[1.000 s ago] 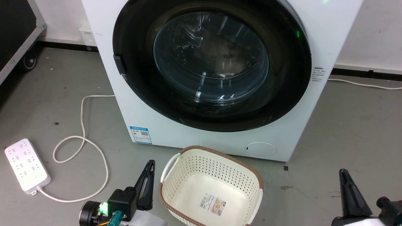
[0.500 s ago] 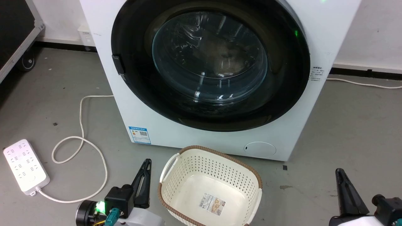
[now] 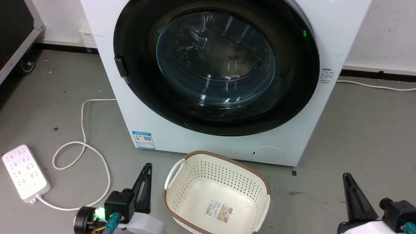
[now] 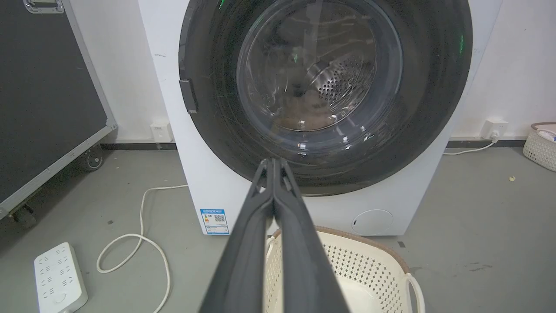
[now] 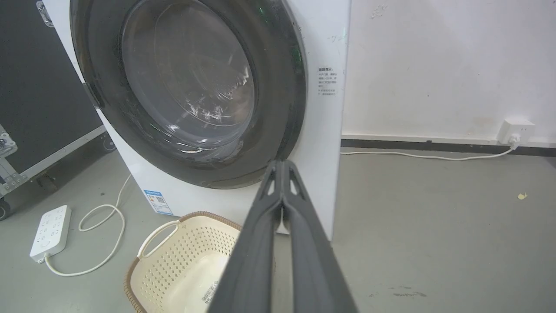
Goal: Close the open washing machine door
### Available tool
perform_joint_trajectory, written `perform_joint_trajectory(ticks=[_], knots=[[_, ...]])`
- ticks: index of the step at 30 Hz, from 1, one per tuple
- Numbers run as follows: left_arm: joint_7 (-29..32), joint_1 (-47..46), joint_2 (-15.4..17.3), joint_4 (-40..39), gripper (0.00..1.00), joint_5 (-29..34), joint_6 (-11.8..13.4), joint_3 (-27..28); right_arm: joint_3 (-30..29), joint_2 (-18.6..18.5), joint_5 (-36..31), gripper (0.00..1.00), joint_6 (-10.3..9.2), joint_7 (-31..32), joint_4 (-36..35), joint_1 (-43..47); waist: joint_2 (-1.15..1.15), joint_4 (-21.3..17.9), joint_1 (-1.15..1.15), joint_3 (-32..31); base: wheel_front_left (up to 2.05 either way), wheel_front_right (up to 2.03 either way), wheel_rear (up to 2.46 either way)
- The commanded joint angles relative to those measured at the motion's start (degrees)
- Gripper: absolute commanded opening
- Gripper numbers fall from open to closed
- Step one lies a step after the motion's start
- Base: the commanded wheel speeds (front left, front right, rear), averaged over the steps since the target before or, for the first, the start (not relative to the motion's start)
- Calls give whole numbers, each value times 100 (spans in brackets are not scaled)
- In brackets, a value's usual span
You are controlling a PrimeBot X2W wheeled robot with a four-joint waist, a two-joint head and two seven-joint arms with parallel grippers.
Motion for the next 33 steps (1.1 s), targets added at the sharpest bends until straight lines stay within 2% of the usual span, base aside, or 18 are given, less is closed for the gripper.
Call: perform_joint_trajectory(ticks=[1,33], knots=[[35,22,-20,-38,0,44,-25,39,19,28,-65,0,-1,30,-44,-102,0,-2,0,0,0,0,0],[457,40,-72,-243,0,197,-68,384,184,57,-427,0,-3,454,-162,-263,0,-70,0,13,0,0,0]])
